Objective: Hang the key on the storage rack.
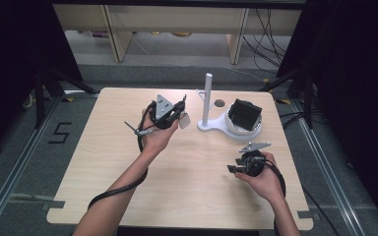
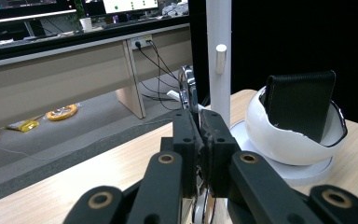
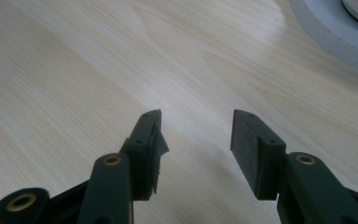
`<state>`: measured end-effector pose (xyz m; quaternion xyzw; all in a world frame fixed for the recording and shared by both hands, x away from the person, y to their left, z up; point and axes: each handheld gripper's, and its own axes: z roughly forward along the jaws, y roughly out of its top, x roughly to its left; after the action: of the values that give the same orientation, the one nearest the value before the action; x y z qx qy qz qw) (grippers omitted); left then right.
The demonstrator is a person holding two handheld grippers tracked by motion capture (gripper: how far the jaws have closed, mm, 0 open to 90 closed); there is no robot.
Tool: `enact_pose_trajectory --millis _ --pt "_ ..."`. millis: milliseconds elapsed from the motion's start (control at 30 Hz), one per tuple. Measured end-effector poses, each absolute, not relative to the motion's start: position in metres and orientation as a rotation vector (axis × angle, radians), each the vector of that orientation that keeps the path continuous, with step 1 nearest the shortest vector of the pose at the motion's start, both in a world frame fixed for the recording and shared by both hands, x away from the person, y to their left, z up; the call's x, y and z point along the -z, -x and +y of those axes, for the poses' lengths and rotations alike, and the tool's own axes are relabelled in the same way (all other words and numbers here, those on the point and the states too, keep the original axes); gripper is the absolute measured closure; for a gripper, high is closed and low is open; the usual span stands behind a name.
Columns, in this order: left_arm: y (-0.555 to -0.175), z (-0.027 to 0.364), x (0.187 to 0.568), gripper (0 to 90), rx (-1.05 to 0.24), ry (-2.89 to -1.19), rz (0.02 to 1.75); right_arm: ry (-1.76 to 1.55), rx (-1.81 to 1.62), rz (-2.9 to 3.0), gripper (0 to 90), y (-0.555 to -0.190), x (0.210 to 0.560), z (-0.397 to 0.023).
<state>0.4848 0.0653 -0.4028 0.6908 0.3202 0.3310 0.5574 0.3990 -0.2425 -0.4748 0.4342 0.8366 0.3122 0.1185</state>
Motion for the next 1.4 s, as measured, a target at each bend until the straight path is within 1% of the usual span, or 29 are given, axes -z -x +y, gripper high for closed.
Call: enact_pose_trajectory --millis 33,67,200,233,267,433,467,900,1400 --pt "-0.484 0.064 0.403 85.1 -0.763 -1.628 0.778 -1.271 -0.932 2.433 54.0 -0.399 0.476 -0.242" --pt "-0.485 0.065 0.402 85.1 -0.780 -1.628 0.755 -1.270 -0.914 2.446 54.0 -0.399 0.475 -0.243" --pt "-0.485 0.064 0.401 85.1 -0.772 -1.624 0.777 -1.270 -0.916 2.444 54.0 -0.399 0.474 -0.243" --pt "-0.487 0.065 0.400 85.0 -0.788 -1.626 0.753 -1.271 -0.916 2.444 54.0 -0.399 0.474 -0.243" --pt "-0.485 0.064 0.400 85.1 -0.771 -1.623 0.776 -1.281 -0.916 2.445 54.0 -0.398 0.474 -0.242" --pt "-0.488 0.061 0.398 85.0 -0.794 -1.620 0.752 -1.266 -0.921 2.440 54.1 -0.398 0.474 -0.242" --pt "-0.487 0.060 0.398 85.0 -0.782 -1.619 0.771 -1.270 -0.921 2.439 54.1 -0.398 0.474 -0.242" --pt "-0.493 0.041 0.395 85.0 -0.806 -1.623 0.747 -1.230 -0.928 2.435 54.1 -0.400 0.474 -0.245" --pt "-0.497 0.025 0.394 84.9 -0.833 -1.642 0.735 -1.260 -0.946 2.429 54.1 -0.399 0.475 -0.243"
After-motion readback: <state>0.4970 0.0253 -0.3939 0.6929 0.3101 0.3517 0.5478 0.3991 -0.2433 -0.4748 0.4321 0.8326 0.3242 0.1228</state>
